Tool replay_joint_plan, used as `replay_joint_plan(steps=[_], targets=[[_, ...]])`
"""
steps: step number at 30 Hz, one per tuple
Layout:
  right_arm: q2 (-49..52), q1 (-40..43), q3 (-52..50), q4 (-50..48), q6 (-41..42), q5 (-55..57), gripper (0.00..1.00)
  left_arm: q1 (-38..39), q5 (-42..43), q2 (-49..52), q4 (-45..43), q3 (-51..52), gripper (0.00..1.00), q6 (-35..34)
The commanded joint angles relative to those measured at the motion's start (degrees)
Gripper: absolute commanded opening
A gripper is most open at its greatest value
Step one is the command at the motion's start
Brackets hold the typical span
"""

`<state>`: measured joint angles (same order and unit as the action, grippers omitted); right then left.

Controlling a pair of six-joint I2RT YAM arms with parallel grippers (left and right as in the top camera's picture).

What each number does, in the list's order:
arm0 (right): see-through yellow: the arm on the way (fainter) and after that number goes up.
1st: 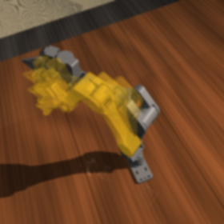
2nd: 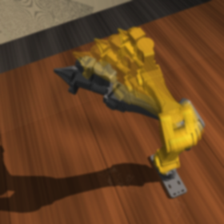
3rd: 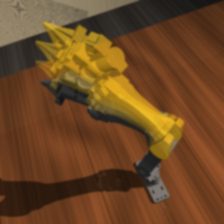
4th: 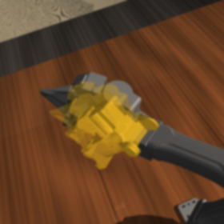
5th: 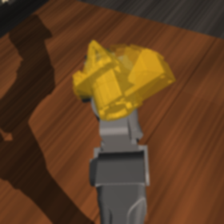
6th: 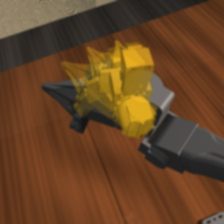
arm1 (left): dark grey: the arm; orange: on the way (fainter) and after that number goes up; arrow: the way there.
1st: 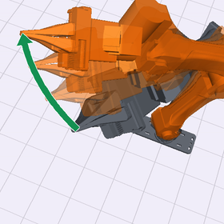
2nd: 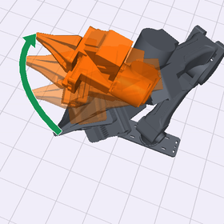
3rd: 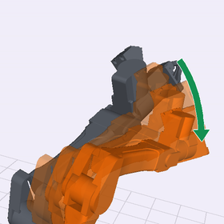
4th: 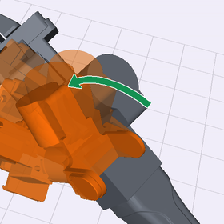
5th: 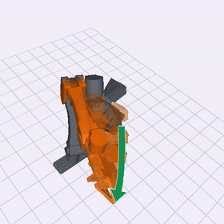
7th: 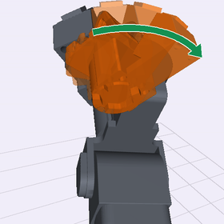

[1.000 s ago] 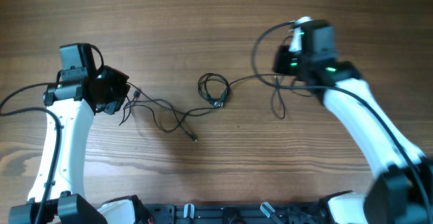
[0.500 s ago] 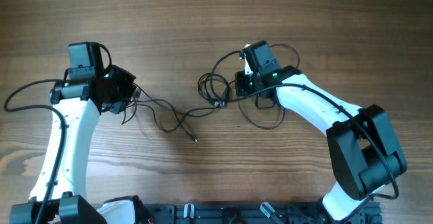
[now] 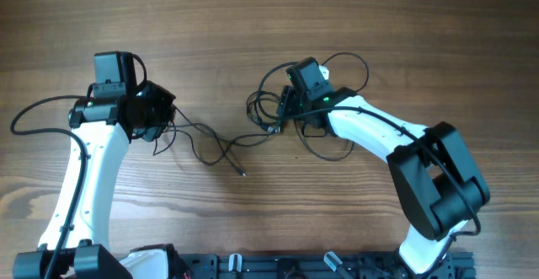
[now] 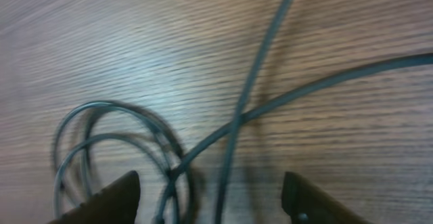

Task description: Untangle cables

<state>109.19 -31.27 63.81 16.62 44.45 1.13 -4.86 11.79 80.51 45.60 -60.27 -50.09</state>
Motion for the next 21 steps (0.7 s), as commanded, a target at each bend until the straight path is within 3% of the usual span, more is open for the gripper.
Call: replay_joint_plan(steps=[1, 10, 13, 15, 18, 21], targets=[[1.92, -0.39, 1.14, -0.59, 4.98, 3.28, 0.75, 0.26, -1.01, -0.79, -0.13, 0.04, 0.07, 0.11], [6.80, -3.48, 1.22, -4.07, 8.28, 5.81, 0.45, 0.26, -0.98, -0.79, 0.46, 0.04, 0.08, 0.11], [6.99, -3.65, 1.22, -2.51, 9.35, 7.19, 0.19, 0.26, -0.98, -0.79, 0.52, 0.04, 0.08, 0.11], [6.99, -3.58, 1.22, -2.03, 9.99, 8.17, 0.09, 0.26, -0.98, -0.79, 0.52, 0.04, 0.08, 0.13], [6.95, -3.48, 2.08, -3.80, 8.57, 9.07, 0.05, 0.26, -1.01, -0.79, 0.61, 0.04, 0.10, 0.15], [5.16, -2.40, 6.16, -2.73, 1.66, 8.83, 0.05, 0.26, -0.96, -0.79, 1.90, 0.04, 0.11, 0.13]])
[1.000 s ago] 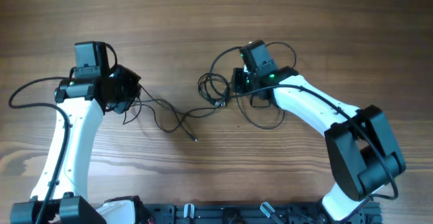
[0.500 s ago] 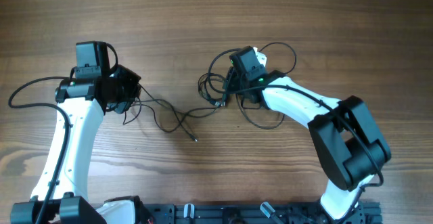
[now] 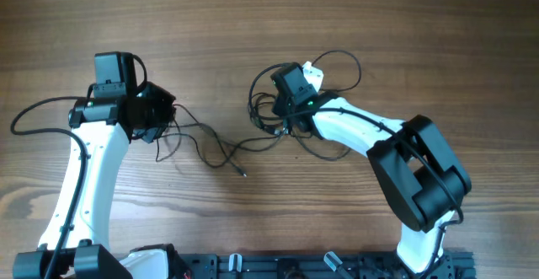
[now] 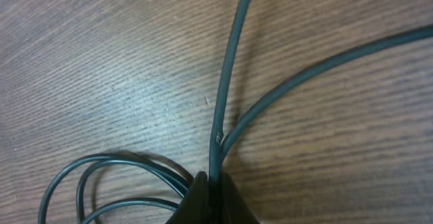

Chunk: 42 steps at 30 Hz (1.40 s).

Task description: Untangle cables

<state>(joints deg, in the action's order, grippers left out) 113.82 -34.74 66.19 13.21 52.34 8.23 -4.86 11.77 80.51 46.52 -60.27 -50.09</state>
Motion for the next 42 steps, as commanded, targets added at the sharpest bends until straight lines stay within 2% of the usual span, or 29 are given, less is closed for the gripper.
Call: replay_joint_plan(steps=[1, 4, 6, 11, 15, 17, 19, 22, 24, 26, 27, 28, 32, 35, 38, 42], targets=[[-0.72, 1.53, 5.64, 1.14, -9.77, 1.07, 0.05, 0.26, -0.96, -0.79, 1.73, 0.04, 0.10, 0.13], [-5.05, 2.75, 10.71, 2.27, -18.43, -4.66, 0.05, 0.26, -0.96, -0.79, 2.62, 0.04, 0.08, 0.13], [-8.79, 2.91, 11.52, 1.01, -21.42, -8.59, 0.05, 0.26, -0.96, -0.79, 2.62, 0.04, 0.08, 0.13], [-14.73, 2.95, 11.52, 0.02, -25.49, -10.84, 0.05, 0.26, -0.96, -0.79, 2.64, 0.04, 0.08, 0.13], [-17.70, 2.95, 11.52, -1.18, -28.63, -17.09, 0.04, 0.26, -0.96, -0.79, 2.64, 0.04, 0.08, 0.13], [-18.58, 2.95, 11.52, -1.11, -30.03, -13.07, 0.05, 0.26, -0.96, -0.79, 2.67, 0.04, 0.08, 0.13], [-19.41, 3.26, 11.52, 0.66, -29.92, -3.41, 0.05, 0.26, -0.98, -0.79, 3.19, 0.04, 0.12, 0.13], [-20.83, 5.18, 11.52, 5.64, -27.96, 14.43, 0.05, 0.26, -0.98, -0.79, 3.96, 0.04, 0.21, 0.13], [-21.97, 8.07, 11.52, 10.51, -22.82, 26.01, 0.04, 0.26, -0.98, -0.79, 3.98, 0.04, 0.36, 0.13], [-22.88, 11.85, 11.52, 13.57, -22.16, 30.05, 0.04, 0.26, -0.96, -0.79, 3.96, 0.04, 0.70, 0.13], [-23.08, 13.99, 11.52, 14.40, -22.18, 31.01, 0.04, 0.26, -0.96, -0.79, 3.96, 0.04, 0.81, 0.13], [-23.32, 17.25, 11.52, 15.15, -22.29, 31.93, 0.04, 0.26, -0.96, -0.79, 4.09, 0.04, 0.97, 0.13], [-23.30, 31.82, 11.50, 15.54, -22.12, 32.46, 0.04, 0.26, -0.96, -0.79, 4.11, 0.04, 1.00, 0.13], [-23.45, 41.66, 11.50, 9.75, -24.72, 32.30, 0.04, 0.26, -0.98, -0.79, 4.11, 0.04, 1.00, 0.11], [-24.94, 50.12, 11.50, -6.01, -42.40, 32.30, 0.04, 0.26, -0.98, -0.79, 4.11, 0.04, 1.00, 0.13], [-26.32, 56.22, 11.50, -29.75, -63.65, 32.92, 0.05, 0.26, -0.96, -0.79, 4.11, 0.04, 1.00, 0.13]])
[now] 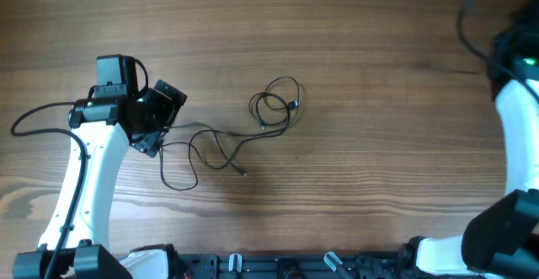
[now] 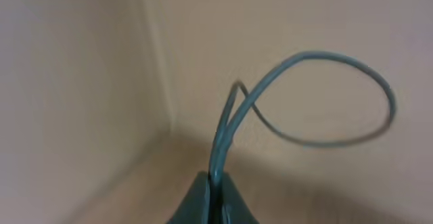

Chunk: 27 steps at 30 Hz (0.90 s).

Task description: Untangle cables

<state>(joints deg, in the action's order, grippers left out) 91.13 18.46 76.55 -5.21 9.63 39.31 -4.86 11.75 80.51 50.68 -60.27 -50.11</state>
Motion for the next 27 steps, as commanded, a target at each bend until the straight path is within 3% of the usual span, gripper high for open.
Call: replay_joint_plan(steps=[1, 3, 6, 13, 22, 24, 25, 26, 27], targets=[[-3.63, 3.82, 1.14, -16.11, -25.03, 2.64, 0.05, 0.26, -0.96, -0.79, -0.04, 0.04, 1.00, 0.15], [-3.58, 5.46, 1.14, -24.37, -33.73, 3.69, 0.05, 0.26, -0.94, -0.79, -0.04, 0.04, 1.00, 0.15], [-3.26, 7.87, 1.07, -21.42, -37.81, 0.37, 0.05, 0.26, -0.96, -0.79, -0.04, 0.04, 1.00, 0.15], [2.75, 14.84, 0.63, 7.93, -10.54, -3.52, 0.05, 0.26, -0.94, -0.79, -0.04, 0.04, 1.00, 0.15], [16.17, 21.86, 0.63, 17.40, -9.42, -6.45, 0.08, 0.26, -0.94, -0.79, -0.04, 0.04, 0.99, 0.15], [17.84, 22.51, 0.63, 18.36, -9.40, -12.74, 0.22, 0.26, -0.94, -0.79, -0.04, 0.04, 1.00, 0.15], [18.97, 22.67, 0.63, 18.64, -9.44, -17.94, 0.43, 0.26, -0.94, -0.79, -0.04, 0.04, 1.00, 0.15], [19.47, 22.67, 0.63, 18.84, -9.44, -21.00, 0.75, 0.26, -0.94, -0.79, -0.04, 0.04, 1.00, 0.15], [19.93, 22.67, 0.63, 18.86, -9.46, -23.19, 0.93, 0.26, -0.94, -0.79, -0.04, 0.04, 1.00, 0.15]])
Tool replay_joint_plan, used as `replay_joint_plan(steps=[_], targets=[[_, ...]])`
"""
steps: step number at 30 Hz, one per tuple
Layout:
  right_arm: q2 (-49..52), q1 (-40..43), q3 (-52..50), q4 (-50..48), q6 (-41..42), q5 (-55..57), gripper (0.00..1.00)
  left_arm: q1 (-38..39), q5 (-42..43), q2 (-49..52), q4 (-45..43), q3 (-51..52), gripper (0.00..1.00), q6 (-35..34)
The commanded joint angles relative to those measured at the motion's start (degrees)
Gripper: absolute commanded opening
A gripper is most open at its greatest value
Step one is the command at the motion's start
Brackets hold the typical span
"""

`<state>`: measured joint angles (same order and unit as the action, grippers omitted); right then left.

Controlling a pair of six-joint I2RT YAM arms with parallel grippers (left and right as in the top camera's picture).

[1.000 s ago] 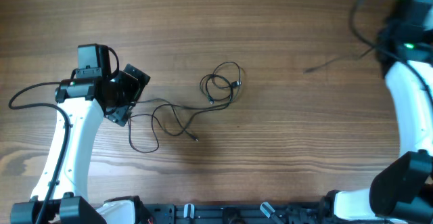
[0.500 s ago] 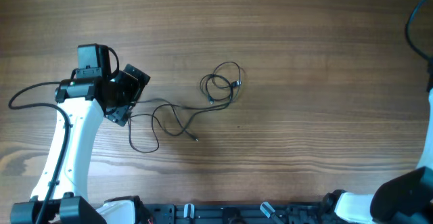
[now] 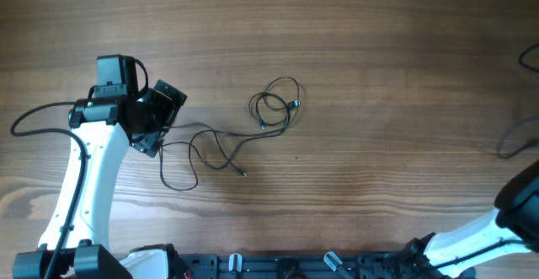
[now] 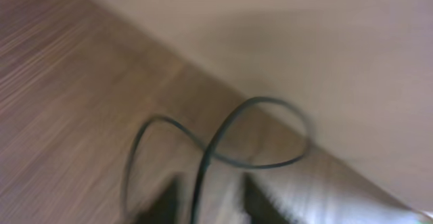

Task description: Untangle cables

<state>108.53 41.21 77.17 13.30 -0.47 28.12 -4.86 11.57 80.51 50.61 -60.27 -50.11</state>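
A thin black cable point(image 3: 221, 144) lies across the table's middle and ends in a small coil point(image 3: 274, 106). Its left end runs up to my left gripper point(image 3: 154, 140), which seems shut on it. A thicker dark cable point(image 3: 512, 142) shows at the far right edge. In the blurred right wrist view this thick cable point(image 4: 203, 158) loops on the wood. It passes between the fingers point(image 4: 162, 200) of my right gripper point(image 4: 211, 200), which stand apart, open. The overhead view does not show the right gripper.
A pale wall or board point(image 4: 284, 55) meets the wooden table point(image 3: 370, 77) just behind the thick cable's loop. Part of the right arm point(image 3: 515, 207) shows at the lower right corner. A black rail point(image 3: 278, 266) runs along the front edge.
My right gripper was shut on the thick cable and held it up against a pale wall. Now its fingers stand apart, with the cable's loop low over the table. The left arm and thin cable are unchanged.
Both cables lay tangled mid-table with my right gripper open over them. It then shut on the thick cable there. By 0.9 s ago that cable was at the far right, apart from the thin cable and its coil. Now the right fingers are open.
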Motion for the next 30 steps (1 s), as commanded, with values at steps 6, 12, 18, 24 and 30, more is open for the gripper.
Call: replay_joint_plan(steps=[6, 12, 18, 24, 30], targets=[[2.60, -0.11, 0.02, 1.64, 0.66, -16.17, 1.00, 0.26, -0.76, -0.79, 0.02, 0.04, 1.00, 0.15], [2.51, -0.20, 0.04, 4.87, 2.16, -16.17, 1.00, 0.26, -0.76, -0.79, 0.02, 0.04, 1.00, 0.15], [2.27, -2.45, 0.02, 7.15, 4.00, -37.03, 1.00, 0.26, -0.76, -0.79, 0.02, 0.04, 1.00, 0.15], [2.27, -10.56, 0.02, 4.70, 14.56, -65.70, 1.00, 0.26, -0.76, -0.79, 0.02, 0.04, 1.00, 0.15], [2.27, -30.40, 0.02, 7.63, 13.99, -68.43, 1.00, 0.26, -0.79, -0.79, 0.02, 0.04, 1.00, 0.15]])
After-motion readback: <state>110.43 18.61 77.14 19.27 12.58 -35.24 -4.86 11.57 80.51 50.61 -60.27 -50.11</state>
